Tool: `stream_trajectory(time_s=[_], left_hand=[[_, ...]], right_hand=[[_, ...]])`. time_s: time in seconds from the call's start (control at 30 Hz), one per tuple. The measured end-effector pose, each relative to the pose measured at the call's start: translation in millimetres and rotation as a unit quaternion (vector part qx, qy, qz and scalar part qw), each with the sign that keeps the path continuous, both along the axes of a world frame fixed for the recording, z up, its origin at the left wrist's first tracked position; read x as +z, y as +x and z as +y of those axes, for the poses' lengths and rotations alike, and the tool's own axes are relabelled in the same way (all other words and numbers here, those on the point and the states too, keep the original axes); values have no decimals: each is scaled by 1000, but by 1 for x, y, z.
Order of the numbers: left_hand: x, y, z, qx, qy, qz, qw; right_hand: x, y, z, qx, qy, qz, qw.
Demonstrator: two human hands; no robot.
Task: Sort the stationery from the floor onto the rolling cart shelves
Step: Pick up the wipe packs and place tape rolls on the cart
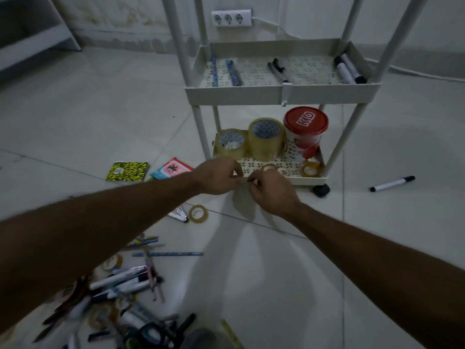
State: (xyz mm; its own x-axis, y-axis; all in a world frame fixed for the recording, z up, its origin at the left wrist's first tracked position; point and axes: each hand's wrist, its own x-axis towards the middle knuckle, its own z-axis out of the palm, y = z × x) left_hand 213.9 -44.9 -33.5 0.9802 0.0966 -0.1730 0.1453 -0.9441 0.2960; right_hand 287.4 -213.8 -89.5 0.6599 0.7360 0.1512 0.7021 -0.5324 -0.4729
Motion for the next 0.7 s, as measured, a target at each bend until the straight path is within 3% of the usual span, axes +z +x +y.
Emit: stream_trajectory(time_s=[0.2, 0.4, 0.53, 0.7], left_hand=[[-17, -81, 60, 113, -6, -30, 993], [-51, -120, 72, 188, -31, -33, 981], [-62, -129, 74, 139, 15, -6, 990], [-74, -132, 71, 5, 169, 65, 983]], right_hand=[[-18, -48, 41, 129, -41, 63, 989], [-41, -87, 66, 183, -173, 24, 968], [-49, -91, 64, 176, -172, -42, 968], [-40, -75, 41, 200, -159, -49, 966]])
